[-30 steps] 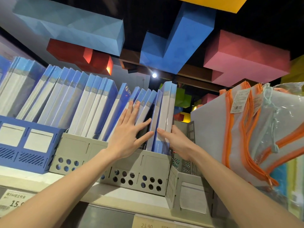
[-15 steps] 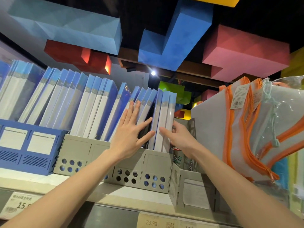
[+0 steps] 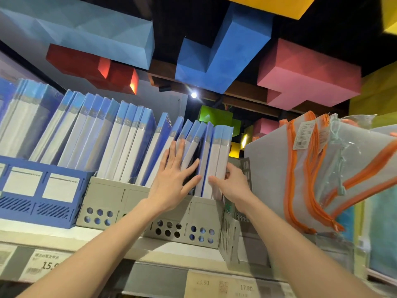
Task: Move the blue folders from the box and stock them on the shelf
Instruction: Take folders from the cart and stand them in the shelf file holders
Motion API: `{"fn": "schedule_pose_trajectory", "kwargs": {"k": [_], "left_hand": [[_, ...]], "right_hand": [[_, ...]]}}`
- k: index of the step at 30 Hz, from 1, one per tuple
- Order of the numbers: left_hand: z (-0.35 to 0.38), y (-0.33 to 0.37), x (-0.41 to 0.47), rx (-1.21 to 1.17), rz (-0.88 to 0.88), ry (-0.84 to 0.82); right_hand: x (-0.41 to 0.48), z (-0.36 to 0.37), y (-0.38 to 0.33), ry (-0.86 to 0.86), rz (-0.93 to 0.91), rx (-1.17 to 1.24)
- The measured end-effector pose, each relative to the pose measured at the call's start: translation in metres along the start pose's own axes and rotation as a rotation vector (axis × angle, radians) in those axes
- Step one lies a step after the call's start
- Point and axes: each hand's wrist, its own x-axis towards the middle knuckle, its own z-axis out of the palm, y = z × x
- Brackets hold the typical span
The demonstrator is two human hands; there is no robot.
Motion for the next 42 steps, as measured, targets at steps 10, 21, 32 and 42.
{"fn": "schedule_pose_trajectory", "kwargs": {"k": [10, 21, 32, 42], "left_hand": [[-0.127, 0.028, -0.055, -0.452, -0.355, -0.142], [-0.355, 0.081, -0.291, -0.402, -0.922, 0.108], [-0.582, 0.086, -0.569, 0.136, -1.42, 0.096], [-0.749, 0.026, -0.789, 0.267, -1.787, 0.166]], "right_hand": [[-0.08, -0.014, -0.046, 0.037, 0.028, 0.08], [-0.322, 0.125, -0.143, -0.581, -0.004, 0.614], [-0.599, 0.287, -0.25, -1.266, -0.047, 0.653], [-0.806, 0.461, -0.371, -1.571, -0.127, 0.499]]}}
